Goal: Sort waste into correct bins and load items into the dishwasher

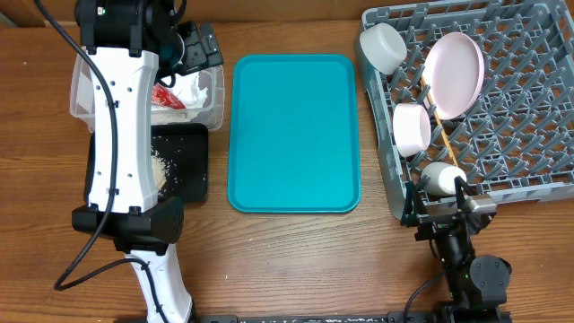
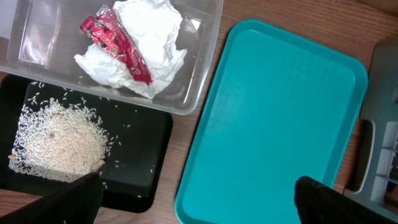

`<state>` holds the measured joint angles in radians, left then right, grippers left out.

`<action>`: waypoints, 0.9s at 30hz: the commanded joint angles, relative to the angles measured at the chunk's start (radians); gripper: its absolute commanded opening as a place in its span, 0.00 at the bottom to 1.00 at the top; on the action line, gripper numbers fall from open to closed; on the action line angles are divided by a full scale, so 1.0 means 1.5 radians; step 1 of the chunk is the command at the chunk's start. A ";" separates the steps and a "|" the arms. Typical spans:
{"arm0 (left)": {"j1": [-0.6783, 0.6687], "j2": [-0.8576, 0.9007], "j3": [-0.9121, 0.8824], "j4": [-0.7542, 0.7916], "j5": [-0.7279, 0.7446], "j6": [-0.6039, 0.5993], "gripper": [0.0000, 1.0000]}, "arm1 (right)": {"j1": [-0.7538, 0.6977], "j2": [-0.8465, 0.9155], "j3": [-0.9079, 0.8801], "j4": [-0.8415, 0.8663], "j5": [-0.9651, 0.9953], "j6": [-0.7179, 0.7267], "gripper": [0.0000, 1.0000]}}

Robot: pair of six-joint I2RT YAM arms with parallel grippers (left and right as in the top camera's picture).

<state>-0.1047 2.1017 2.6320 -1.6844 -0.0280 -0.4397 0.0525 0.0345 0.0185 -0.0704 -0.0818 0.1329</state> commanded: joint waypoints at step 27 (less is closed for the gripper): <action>-0.005 -0.008 0.008 -0.002 -0.005 -0.006 1.00 | 0.000 -0.021 -0.007 -0.002 -0.004 -0.002 1.00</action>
<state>-0.1047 2.1017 2.6320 -1.6840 -0.0277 -0.4397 0.0521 0.0147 0.0185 -0.0788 -0.0818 0.1341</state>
